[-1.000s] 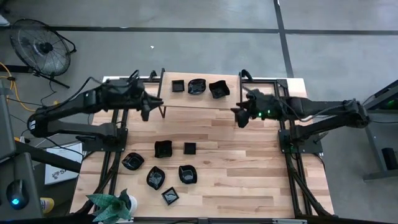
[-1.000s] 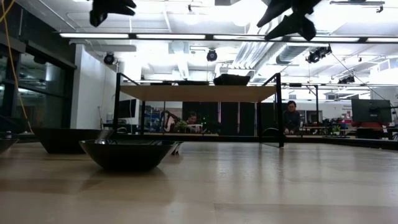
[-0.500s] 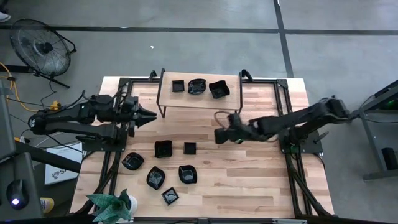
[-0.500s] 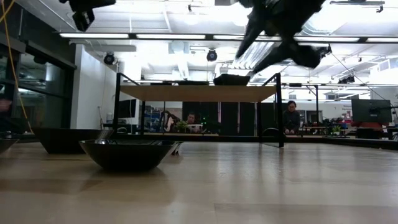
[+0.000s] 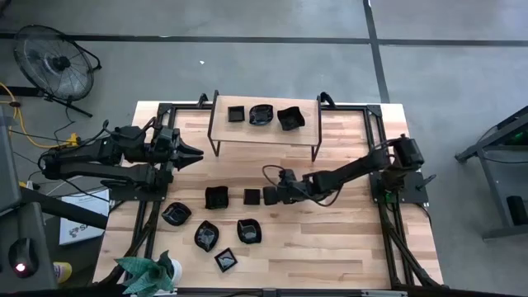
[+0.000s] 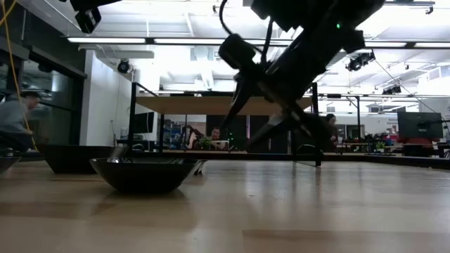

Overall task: Pick & Place Mini shaped plates
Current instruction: Stack the square-shaped plate on the square-shaped plate

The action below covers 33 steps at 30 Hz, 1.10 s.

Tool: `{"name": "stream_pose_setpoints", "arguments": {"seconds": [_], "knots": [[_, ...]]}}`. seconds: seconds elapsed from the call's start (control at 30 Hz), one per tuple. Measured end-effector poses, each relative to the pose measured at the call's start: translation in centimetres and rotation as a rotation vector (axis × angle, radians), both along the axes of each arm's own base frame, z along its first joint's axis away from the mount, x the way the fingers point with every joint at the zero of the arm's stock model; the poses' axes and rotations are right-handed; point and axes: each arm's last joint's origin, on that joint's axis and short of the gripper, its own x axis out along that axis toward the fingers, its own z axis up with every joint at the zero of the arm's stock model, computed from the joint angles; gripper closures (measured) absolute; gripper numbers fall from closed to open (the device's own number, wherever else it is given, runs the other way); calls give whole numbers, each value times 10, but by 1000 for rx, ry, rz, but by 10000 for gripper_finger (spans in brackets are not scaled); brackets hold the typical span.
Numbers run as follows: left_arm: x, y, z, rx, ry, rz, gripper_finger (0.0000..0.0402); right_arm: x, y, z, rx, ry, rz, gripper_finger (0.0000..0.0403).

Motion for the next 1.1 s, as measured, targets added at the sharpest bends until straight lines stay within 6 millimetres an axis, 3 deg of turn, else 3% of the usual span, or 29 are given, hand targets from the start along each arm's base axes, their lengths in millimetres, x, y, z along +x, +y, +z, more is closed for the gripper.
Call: {"name": "stream_pose_setpoints", "arguments": {"seconds": [0.77,0.97,1.1], "knots": [[-1,0,-4,-16,36,-1,317,13,-12,-9,-22,-77,1,206],[-1,0,-4,-16,36,-4,317,30,-10,-20,-4,-95,19,206],[-1,0,-4,-18,36,-16,317,35,-10,-14,-33,-80,-4,206]]}}
